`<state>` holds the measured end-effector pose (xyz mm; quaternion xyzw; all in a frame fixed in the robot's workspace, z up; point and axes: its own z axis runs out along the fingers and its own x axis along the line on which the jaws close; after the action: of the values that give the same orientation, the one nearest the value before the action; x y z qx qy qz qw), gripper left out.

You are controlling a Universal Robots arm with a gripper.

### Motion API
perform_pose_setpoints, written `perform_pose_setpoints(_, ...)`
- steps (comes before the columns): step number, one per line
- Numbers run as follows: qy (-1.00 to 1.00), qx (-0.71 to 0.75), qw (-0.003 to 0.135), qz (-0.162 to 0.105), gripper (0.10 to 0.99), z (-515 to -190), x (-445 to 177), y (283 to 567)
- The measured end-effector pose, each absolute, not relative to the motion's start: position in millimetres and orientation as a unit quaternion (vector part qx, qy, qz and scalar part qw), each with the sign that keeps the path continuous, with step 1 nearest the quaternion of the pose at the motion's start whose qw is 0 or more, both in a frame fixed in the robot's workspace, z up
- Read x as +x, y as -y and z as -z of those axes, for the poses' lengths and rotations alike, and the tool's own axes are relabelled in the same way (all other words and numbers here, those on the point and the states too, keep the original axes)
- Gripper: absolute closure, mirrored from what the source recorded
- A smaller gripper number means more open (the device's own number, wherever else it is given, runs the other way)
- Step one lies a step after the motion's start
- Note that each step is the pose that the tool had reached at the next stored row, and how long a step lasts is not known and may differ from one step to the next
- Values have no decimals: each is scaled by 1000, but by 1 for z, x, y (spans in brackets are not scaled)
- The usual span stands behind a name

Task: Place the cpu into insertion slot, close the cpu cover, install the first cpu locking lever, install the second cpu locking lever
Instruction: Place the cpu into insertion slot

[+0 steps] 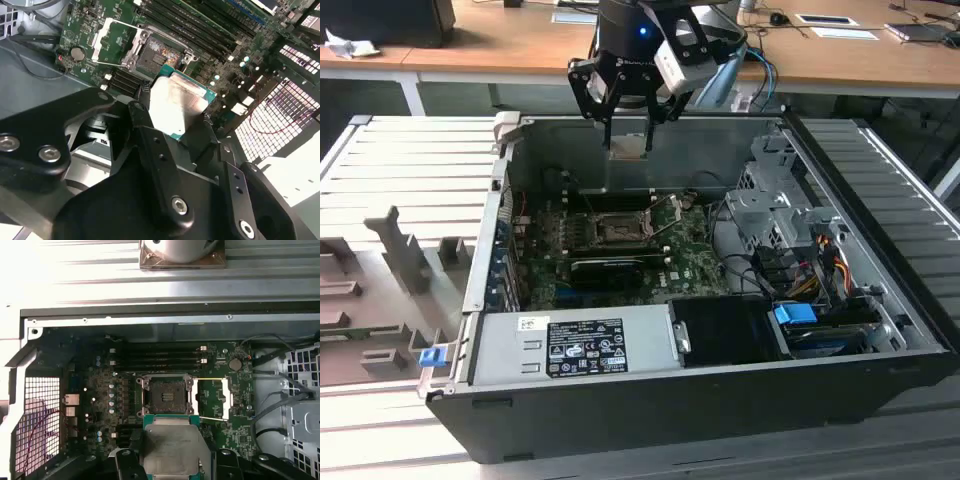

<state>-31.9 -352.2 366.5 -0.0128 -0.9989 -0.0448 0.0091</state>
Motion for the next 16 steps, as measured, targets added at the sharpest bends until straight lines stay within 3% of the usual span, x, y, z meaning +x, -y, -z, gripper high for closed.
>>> perform_pose_setpoints(16,998,-51,7,45,557,-366,-32,352)
